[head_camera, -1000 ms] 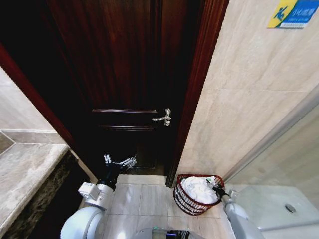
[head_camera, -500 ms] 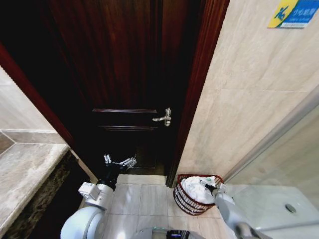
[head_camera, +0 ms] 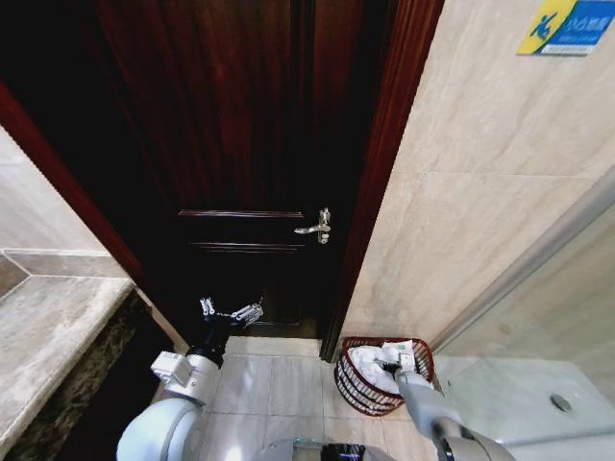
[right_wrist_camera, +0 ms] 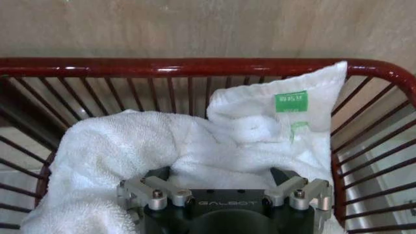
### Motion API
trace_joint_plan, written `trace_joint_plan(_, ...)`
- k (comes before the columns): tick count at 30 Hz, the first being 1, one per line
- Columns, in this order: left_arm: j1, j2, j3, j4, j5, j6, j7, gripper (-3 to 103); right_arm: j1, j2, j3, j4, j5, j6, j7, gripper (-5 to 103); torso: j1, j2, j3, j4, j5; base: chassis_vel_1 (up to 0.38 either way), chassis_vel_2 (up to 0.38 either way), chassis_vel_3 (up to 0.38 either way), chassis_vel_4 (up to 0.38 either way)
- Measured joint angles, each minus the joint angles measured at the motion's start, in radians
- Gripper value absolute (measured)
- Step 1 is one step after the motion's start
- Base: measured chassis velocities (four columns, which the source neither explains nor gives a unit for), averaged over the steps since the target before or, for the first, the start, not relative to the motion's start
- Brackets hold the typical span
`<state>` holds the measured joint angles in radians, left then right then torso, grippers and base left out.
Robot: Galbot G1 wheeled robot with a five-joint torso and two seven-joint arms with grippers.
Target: Discard the used towel into the hamper.
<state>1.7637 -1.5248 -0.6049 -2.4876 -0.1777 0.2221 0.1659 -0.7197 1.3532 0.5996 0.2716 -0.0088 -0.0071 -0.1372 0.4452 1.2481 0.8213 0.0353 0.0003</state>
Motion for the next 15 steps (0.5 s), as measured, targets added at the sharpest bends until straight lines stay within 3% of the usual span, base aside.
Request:
trace_joint_plan(5,0.000,0.000,0.000,0.000,0.000,0.000,0.000,100,0.019,-0.005,-0.002,-0.007,0.064,-0.043,-0.026,100,0.000,0.000,0.000,-0.0002,-0.0004,0.000,0.000,0.000,0.000)
trace_joint_plan(9,0.000,0.000,0.000,0.000,0.000,0.000,0.000,100,0.007,-0.007,-0.004,0.005,0.059,-0.041,-0.067,100,0.000,0.000,0.000,-0.0002,-0.0003,0.000,0.000,0.000,0.000)
trace_joint_plan(15,0.000,0.000,0.000,0.000,0.000,0.000,0.000,100,-0.015,-0.019,-0.004,0.051,0.139,-0.060,-0.092,100,0.000,0.000,0.000,-0.0003,-0.0008,0.000,0.000,0.000,0.000)
